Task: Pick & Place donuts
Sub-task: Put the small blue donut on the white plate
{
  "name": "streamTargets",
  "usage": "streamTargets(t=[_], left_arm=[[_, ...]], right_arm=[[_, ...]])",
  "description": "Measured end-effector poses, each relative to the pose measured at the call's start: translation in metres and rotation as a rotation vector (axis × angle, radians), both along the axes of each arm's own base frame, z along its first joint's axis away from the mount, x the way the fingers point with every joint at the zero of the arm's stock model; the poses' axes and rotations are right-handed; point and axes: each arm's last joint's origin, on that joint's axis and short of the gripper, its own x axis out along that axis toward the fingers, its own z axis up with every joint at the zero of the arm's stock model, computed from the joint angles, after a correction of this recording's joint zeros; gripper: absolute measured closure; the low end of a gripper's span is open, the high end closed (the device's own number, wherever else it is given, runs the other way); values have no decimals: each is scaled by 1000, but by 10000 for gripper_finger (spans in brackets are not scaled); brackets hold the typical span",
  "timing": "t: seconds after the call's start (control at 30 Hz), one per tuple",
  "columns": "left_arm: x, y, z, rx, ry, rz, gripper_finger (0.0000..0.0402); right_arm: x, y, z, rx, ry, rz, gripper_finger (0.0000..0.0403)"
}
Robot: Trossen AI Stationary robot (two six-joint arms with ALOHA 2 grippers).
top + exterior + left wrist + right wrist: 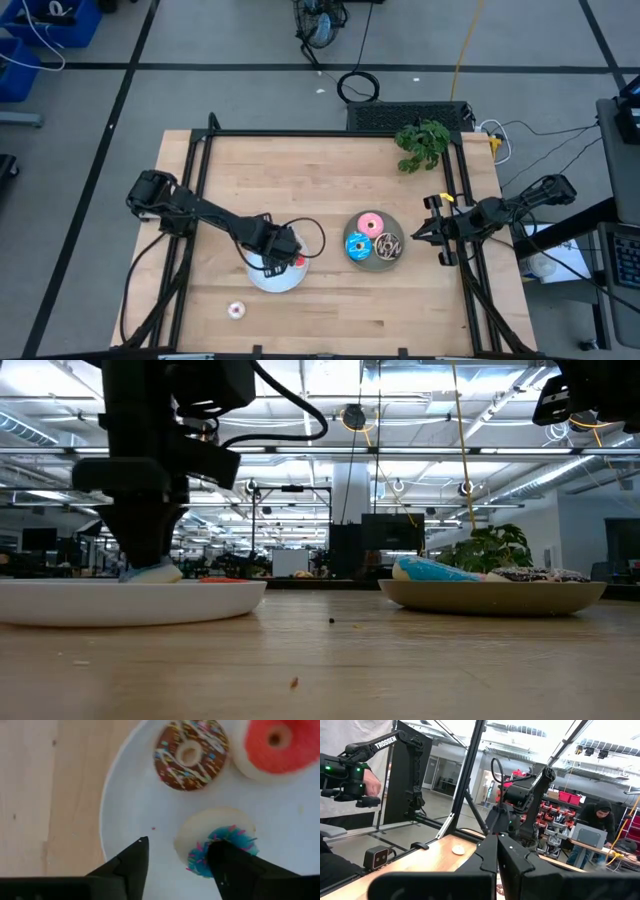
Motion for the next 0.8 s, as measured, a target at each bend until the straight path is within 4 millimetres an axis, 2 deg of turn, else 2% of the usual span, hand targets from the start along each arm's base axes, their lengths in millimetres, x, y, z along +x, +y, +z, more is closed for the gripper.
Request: streamTargets(t=[0.13,0.3,0.53,0.63,0.8], left_arm=[[1,5,0,-89,20,34,184],[2,7,3,-118,8,69,170],[4,8,13,-116,-25,77,163],[7,7,16,-62,-60,98,163],[3,9,16,-25,-29,116,163]], right_arm=[[0,0,0,0,0,0,403],[0,0,0,-1,0,0,403],[0,0,-1,-2,7,0,403],[1,0,-2,-7,21,-4,403],[4,1,-5,-22,48,-8,403]])
